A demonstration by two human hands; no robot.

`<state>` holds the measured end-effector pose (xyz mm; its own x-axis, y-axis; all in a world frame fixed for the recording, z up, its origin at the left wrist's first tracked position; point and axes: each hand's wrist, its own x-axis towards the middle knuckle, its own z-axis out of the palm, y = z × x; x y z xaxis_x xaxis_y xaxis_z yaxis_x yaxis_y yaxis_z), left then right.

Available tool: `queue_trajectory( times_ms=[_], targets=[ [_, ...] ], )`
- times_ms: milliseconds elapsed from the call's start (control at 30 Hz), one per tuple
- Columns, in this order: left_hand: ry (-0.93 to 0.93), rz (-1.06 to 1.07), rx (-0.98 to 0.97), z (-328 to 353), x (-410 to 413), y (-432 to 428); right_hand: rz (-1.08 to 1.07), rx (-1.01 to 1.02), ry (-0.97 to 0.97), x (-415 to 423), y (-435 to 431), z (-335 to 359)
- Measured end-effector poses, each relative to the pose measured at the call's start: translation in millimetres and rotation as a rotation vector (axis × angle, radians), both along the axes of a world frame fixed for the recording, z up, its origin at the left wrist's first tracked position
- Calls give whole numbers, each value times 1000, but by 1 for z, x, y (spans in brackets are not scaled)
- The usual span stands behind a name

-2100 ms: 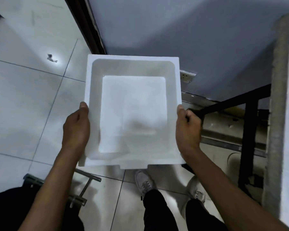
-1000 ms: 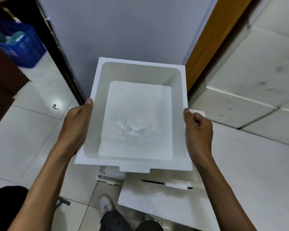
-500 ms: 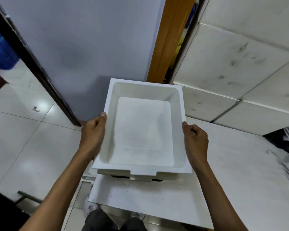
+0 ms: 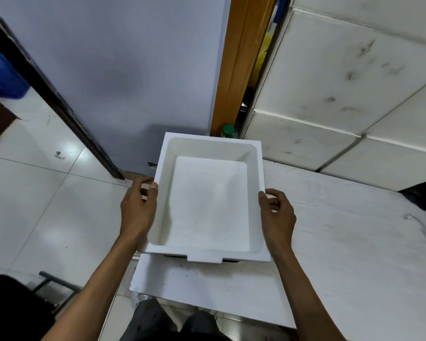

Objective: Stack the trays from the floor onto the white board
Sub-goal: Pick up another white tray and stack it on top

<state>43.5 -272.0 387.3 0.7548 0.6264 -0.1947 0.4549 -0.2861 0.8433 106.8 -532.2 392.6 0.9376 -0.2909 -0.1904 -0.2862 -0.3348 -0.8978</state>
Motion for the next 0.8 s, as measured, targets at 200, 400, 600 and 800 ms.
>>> queue_trajectory(
  times_ms=[200,400,600,800],
  targets=[
    [-4,-74,4,-2,1,-2,61,39,43,3,2,-10],
    [-6,-113,11,-11,4,4,55,-3,39,2,3,-22],
    [17,-129,83,-11,15,15,62,-41,8,-1,14,-26],
    [21,-123,55,-10,16,19,51,-48,8,-1,17,-26]
  ],
)
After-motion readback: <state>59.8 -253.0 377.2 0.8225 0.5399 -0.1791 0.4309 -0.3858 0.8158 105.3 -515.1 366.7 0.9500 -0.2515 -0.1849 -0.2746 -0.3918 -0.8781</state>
